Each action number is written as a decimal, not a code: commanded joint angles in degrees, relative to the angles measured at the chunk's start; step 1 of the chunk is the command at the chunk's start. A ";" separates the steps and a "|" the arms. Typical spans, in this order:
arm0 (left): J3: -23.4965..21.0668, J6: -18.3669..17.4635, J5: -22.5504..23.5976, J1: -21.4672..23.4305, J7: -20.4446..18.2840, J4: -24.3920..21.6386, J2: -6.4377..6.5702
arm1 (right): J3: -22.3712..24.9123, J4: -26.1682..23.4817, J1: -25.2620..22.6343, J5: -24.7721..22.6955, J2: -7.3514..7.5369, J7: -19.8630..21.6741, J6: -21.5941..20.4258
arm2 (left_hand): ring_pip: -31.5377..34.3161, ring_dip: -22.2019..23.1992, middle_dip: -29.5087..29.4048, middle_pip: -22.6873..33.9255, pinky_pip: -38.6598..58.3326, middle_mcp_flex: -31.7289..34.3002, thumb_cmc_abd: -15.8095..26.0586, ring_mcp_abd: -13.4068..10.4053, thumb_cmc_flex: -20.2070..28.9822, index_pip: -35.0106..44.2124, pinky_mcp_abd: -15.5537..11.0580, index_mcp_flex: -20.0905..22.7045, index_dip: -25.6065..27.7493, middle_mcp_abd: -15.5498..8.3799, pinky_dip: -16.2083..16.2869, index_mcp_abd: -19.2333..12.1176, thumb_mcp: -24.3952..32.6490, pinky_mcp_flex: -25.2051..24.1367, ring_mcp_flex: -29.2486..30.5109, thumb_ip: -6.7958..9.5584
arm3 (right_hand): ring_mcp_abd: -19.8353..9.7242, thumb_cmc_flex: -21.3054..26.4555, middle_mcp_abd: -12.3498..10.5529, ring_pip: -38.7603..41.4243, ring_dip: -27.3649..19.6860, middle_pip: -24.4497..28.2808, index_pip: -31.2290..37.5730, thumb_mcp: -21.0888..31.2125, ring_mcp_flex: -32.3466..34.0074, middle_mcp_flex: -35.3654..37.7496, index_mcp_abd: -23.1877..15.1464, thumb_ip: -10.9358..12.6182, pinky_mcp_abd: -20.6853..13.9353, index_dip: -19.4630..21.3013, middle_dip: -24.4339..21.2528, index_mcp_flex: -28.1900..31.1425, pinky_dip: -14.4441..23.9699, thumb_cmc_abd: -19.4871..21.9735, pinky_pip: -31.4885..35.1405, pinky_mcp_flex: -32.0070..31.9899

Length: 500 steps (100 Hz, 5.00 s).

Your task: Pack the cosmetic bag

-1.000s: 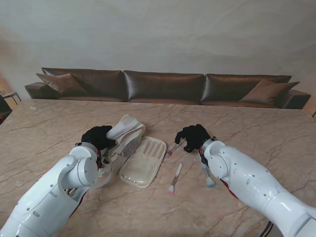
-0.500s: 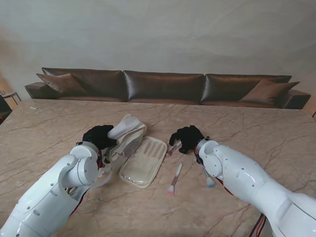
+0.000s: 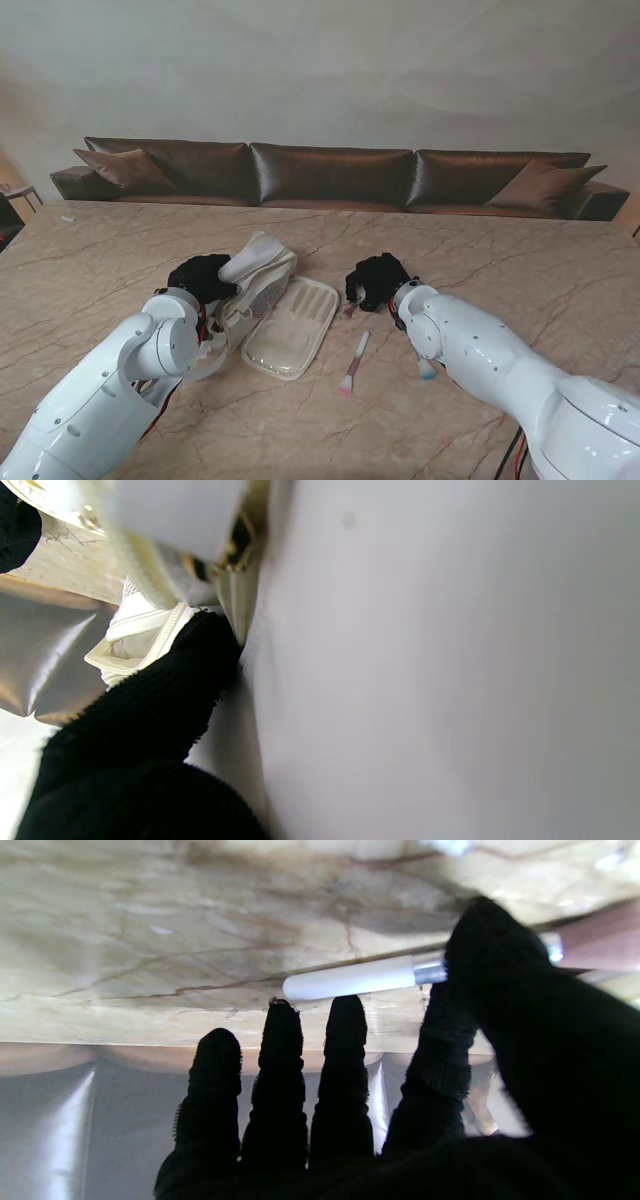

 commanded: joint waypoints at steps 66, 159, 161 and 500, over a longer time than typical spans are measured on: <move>-0.80 0.08 -0.55 1.05 -0.25 -1.17 -0.24 | -1.49 0.73 0.16 0.26 -0.27 1.78 0.33 | 2.03 0.91 1.38 4.79 5.25 2.25 7.37 -1.82 7.00 5.17 -0.60 2.36 1.98 -6.91 1.46 -10.35 3.24 -0.04 2.60 -0.11 | -1.88 6.17 -1.54 0.98 0.64 0.98 -1.35 -0.09 3.36 4.03 0.34 2.18 0.57 -1.82 0.82 1.00 0.06 -0.23 2.23 1.92; -0.69 0.06 -1.34 0.92 0.20 -0.98 -0.42 | -2.05 -5.37 -0.53 -3.21 3.71 7.96 1.90 | 2.03 0.95 1.36 4.72 5.22 2.27 7.19 -1.72 6.93 5.33 -0.54 2.14 1.59 -6.90 1.72 -10.22 3.45 -0.11 2.60 -0.19 | -3.56 3.16 -2.78 2.52 1.93 4.25 -0.42 -3.20 -1.34 -0.14 0.96 3.46 -3.47 28.49 7.64 -4.96 1.03 23.75 2.97 -0.83; -0.67 0.08 -1.36 0.92 0.19 -0.97 -0.43 | -1.47 -6.18 -0.84 -3.51 4.06 8.19 2.15 | 2.02 0.95 1.37 4.74 5.21 2.26 7.13 -1.65 6.96 5.31 -0.54 2.08 1.57 -6.80 1.72 -10.15 3.46 -0.11 2.56 -0.19 | -3.48 3.26 -2.71 2.53 1.94 4.28 -0.40 -3.27 -1.47 -0.23 1.07 3.46 -3.49 28.59 7.66 -5.06 1.06 23.84 2.95 -0.97; 0.58 0.35 -1.87 -0.92 -4.68 -1.53 0.38 | 4.25 -1.75 -2.59 20.73 -6.11 17.64 -23.19 | 1.41 1.04 1.27 4.59 4.41 1.77 7.74 -1.02 7.88 5.74 -0.08 1.22 0.46 -6.65 2.67 -9.76 1.93 -1.68 1.58 -0.07 | -0.33 3.89 -4.19 13.98 17.68 8.60 -0.53 -0.50 -7.01 12.97 3.39 3.83 -3.60 22.08 28.98 1.12 12.03 17.11 -25.26 -23.08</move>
